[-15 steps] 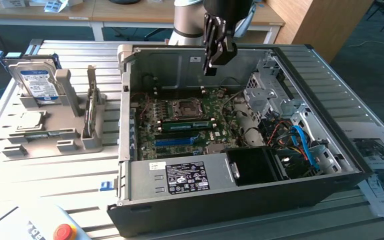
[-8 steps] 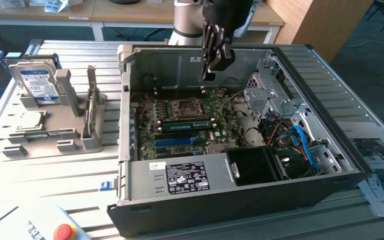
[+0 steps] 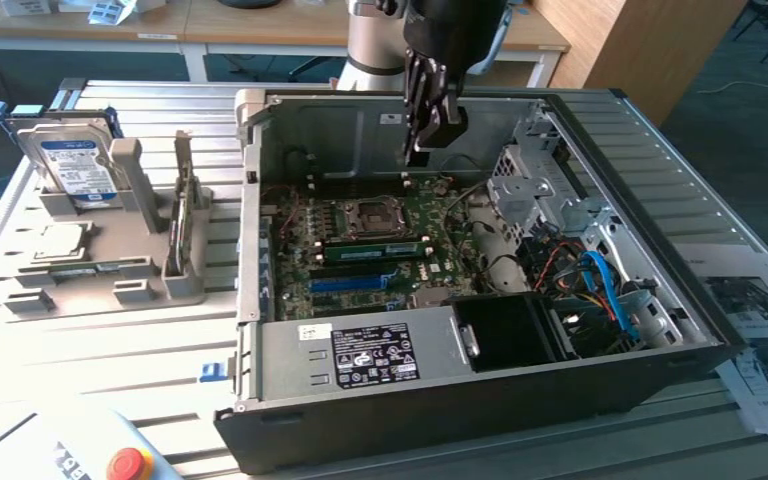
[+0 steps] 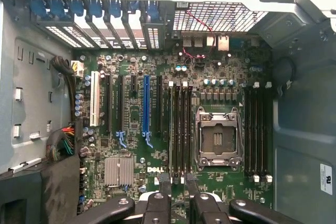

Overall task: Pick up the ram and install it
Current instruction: 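Press down the ram until it locks into place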

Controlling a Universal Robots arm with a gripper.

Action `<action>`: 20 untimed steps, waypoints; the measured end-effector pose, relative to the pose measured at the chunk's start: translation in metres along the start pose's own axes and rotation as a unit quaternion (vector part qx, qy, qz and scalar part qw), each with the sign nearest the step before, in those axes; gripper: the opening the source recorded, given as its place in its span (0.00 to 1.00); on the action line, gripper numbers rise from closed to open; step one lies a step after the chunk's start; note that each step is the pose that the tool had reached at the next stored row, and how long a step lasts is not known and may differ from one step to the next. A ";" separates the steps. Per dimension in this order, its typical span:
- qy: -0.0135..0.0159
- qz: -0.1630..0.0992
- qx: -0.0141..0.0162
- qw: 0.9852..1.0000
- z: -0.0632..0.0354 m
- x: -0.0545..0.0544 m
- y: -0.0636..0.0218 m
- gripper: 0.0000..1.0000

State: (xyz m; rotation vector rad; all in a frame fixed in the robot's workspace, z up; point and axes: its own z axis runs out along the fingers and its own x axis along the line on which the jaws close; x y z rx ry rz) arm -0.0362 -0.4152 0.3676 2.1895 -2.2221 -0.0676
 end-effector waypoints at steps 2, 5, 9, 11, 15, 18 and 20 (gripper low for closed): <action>0.000 0.000 0.000 1.000 0.0000 0.000 0.0000 0.25; 0.000 0.000 0.000 1.000 0.0000 0.000 0.0000 0.25; 0.000 0.000 0.000 1.000 0.0000 0.000 0.0000 0.25; 0.000 0.000 0.001 1.000 0.0008 0.000 0.0000 0.25; 0.000 0.000 0.003 1.000 0.0068 0.000 -0.0001 0.25; 0.000 0.000 0.004 1.000 0.0122 0.000 0.0000 0.25; 0.000 0.000 0.005 1.000 0.0157 0.000 -0.0001 0.25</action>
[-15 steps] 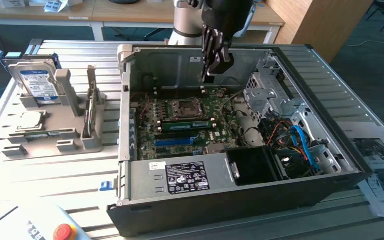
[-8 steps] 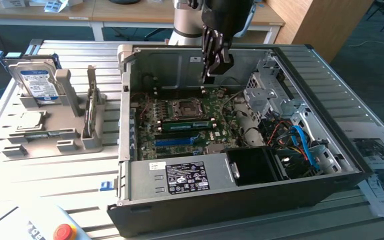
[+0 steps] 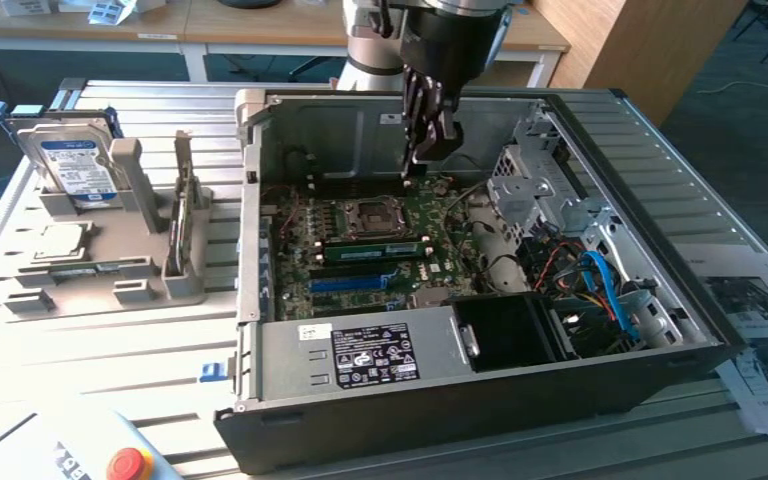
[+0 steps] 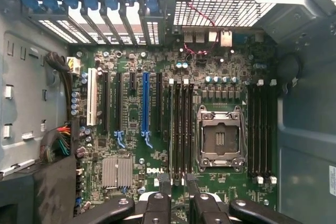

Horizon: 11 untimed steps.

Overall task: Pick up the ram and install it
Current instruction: 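Press down the ram until it locks into place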

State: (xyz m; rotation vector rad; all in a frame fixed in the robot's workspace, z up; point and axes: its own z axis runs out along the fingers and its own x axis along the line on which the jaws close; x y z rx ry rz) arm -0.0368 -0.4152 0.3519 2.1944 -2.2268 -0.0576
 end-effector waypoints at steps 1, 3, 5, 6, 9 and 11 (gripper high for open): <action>0.000 0.000 0.000 1.000 0.0018 0.000 0.0000 0.25; 0.000 0.000 0.001 1.000 0.0047 0.000 -0.0001 0.25; 0.000 0.000 0.001 1.000 0.0057 0.000 -0.0001 0.25; 0.000 0.000 0.001 1.000 0.0057 0.000 -0.0001 0.25; 0.000 0.000 0.001 1.000 0.0058 0.000 -0.0001 0.25; 0.000 0.000 0.001 1.000 0.0058 0.000 -0.0001 0.25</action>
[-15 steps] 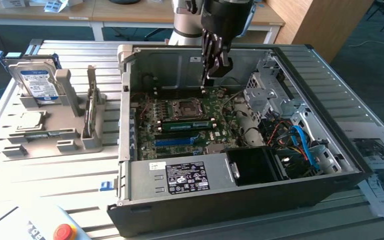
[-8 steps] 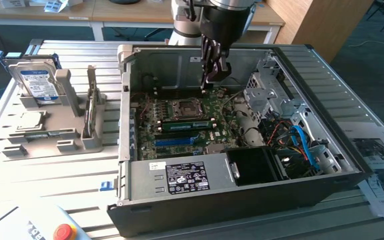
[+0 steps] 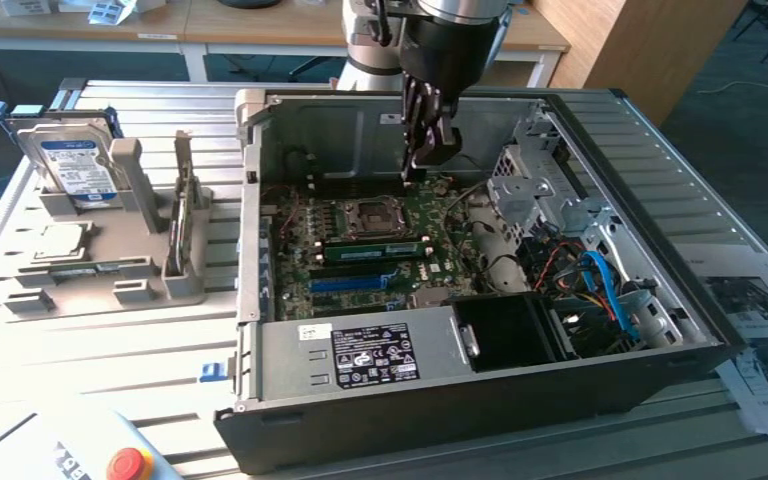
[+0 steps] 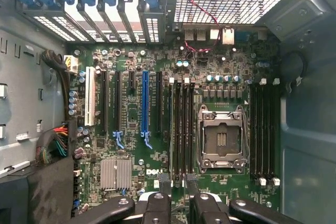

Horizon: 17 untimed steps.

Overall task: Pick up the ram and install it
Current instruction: 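Press down the ram until it locks into place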

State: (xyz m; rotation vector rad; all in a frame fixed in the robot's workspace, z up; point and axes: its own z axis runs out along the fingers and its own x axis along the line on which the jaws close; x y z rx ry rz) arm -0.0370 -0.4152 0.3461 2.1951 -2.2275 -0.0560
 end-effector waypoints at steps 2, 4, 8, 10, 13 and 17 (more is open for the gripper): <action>0.000 0.000 0.000 1.000 0.0000 0.000 0.0000 0.25; 0.000 0.000 0.000 1.000 0.0000 0.000 0.0000 0.25; 0.001 0.000 0.000 1.000 0.0001 -0.001 0.0000 0.23; 0.001 0.000 0.000 1.000 0.0001 -0.001 0.0000 0.16; 0.001 0.000 0.000 1.000 0.0002 -0.001 0.0000 0.10; 0.001 0.000 0.000 1.000 0.0002 -0.001 -0.0003 0.10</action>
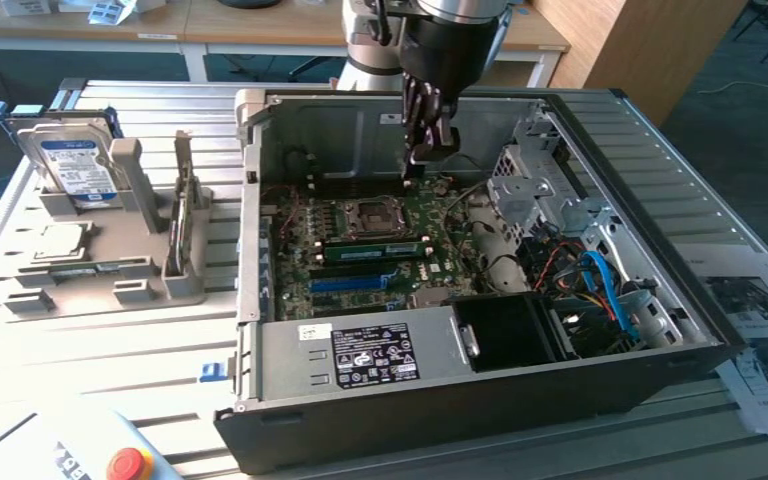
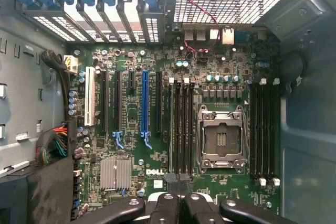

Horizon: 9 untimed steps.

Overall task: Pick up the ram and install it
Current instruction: 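Press down the ram until it locks into place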

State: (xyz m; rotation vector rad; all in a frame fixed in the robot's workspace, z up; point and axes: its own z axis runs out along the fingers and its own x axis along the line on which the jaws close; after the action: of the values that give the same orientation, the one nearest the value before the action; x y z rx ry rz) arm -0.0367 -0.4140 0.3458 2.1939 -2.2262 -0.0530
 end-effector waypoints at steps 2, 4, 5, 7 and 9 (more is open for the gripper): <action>0.000 0.000 0.000 1.000 0.0000 0.000 -0.0021 0.10; 0.000 0.000 0.000 1.000 -0.0002 0.001 -0.0054 0.10; 0.000 0.000 0.000 1.000 -0.0002 0.002 -0.0072 0.10; 0.000 0.000 0.000 1.000 -0.0004 0.002 -0.0112 0.10; 0.000 -0.001 0.000 1.000 -0.0005 0.003 -0.0151 0.10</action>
State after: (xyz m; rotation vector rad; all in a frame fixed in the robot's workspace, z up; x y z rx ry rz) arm -0.0216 -0.4176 0.3458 2.1950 -2.2248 -0.0534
